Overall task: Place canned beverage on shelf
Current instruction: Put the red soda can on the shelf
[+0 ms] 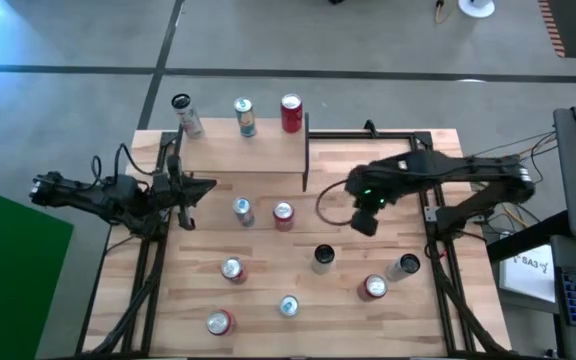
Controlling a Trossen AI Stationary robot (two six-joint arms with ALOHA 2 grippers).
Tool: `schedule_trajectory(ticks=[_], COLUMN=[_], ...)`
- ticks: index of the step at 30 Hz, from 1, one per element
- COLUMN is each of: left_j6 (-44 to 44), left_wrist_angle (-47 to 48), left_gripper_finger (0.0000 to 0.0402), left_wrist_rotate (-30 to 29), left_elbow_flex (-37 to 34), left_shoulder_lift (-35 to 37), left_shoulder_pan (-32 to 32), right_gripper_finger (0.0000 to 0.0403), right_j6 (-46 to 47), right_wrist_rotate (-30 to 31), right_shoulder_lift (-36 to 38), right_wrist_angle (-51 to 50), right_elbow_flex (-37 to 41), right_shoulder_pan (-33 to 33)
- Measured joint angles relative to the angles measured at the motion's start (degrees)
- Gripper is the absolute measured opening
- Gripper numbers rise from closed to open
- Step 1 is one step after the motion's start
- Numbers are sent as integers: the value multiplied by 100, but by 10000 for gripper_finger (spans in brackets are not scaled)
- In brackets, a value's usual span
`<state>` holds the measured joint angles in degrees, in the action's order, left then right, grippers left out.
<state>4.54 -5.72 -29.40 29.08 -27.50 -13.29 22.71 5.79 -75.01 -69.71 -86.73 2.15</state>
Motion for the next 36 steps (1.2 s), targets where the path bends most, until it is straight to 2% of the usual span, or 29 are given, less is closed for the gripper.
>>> schedule_trajectory(ticks=[3,5,10,13,18,26,29,36], left_j6=[-212,-267,-266,-312,-585,-713,-719,-1502], left_wrist_angle=[-99,-359,-1174,-1287,-1427,-1643,-1126,2174], left_gripper_finger=[0,0,0,0,0,0,0,0], left_wrist_rotate=[41,53,191,191,194,205,205,200], left_elbow_flex=[0,0,2,66,198,739,1172,2797], left_shoulder_lift=[-247,-449,-992,-1293,-1899,-3224,-3733,-4948], left_shoulder_pan=[1,1,1,-1,0,1,1,122], right_gripper_finger=[12,12,12,12,12,12,12,12], right_j6=[-172,-600,-1399,-1626,-1680,-1595,-1598,-1625], right_wrist_rotate=[767,1029,1073,1062,1031,959,768,721], right_shoulder_lift=[480,741,1208,1359,1483,1505,1505,1502], right_wrist_angle=[1345,2076,3693,4382,5056,5119,5111,5116], right_elbow_flex=[558,946,1927,2403,3011,3236,3227,3137], right_shoulder_pan=[0,-2,0,0,0,0,0,11])
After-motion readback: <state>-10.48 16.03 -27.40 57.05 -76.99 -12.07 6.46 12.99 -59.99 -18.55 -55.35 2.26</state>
